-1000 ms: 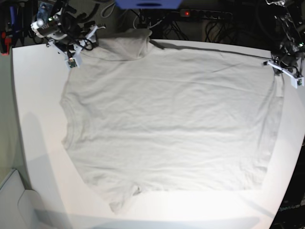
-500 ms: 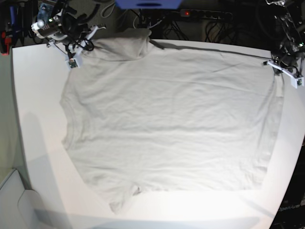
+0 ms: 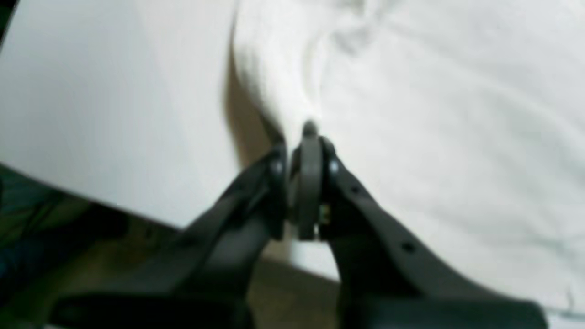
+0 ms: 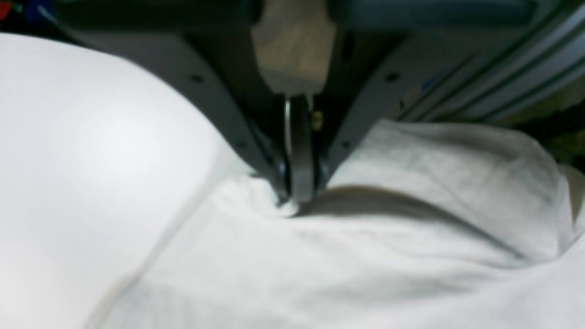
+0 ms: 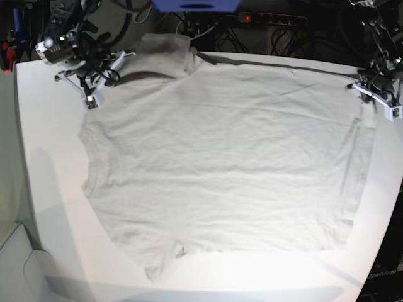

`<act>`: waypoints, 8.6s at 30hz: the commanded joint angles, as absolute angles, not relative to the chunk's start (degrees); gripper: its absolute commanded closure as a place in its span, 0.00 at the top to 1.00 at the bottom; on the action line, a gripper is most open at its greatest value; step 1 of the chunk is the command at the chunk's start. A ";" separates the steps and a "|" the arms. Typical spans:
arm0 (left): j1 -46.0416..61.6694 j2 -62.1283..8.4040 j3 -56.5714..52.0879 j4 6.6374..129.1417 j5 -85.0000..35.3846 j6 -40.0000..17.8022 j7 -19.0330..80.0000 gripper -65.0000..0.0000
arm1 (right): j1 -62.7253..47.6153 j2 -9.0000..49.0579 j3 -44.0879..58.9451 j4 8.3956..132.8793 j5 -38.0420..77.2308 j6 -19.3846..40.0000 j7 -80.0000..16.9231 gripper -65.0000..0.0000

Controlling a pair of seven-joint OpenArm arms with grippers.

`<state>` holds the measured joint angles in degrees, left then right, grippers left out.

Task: Layout the t-shirt on the table in an organized manner, then fold the t-shirt properly
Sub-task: 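Lift the shoulder edge with both grippers and fold it over the shirt, then lay the folded edge down and move the right gripper along the fold, then release the fold with the right gripper and regrasp the folded edge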

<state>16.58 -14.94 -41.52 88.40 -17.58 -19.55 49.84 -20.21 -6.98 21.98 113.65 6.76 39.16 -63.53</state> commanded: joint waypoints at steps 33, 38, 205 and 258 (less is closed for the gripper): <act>6.11 -16.13 -45.93 88.40 -17.80 -19.21 56.04 0.02 | 1.19 -1.10 22.02 106.24 6.99 40.00 -70.81 0.00; 3.30 -16.04 -45.76 87.69 -17.80 -19.21 55.78 0.02 | 2.95 -0.40 22.02 103.25 6.99 40.00 -70.73 0.00; -3.47 -19.82 -42.68 81.98 -1.27 -19.91 51.47 1.00 | 24.75 4.35 15.08 77.41 7.25 40.00 -68.09 0.61; -4.44 -20.70 -42.42 71.25 -0.92 -19.91 46.02 1.00 | -0.22 4.62 17.98 92.88 7.16 40.00 -61.58 0.00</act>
<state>-3.57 -19.38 -42.24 70.48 -1.06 -19.81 46.89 -0.99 4.10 17.98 92.05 6.39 39.16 -62.30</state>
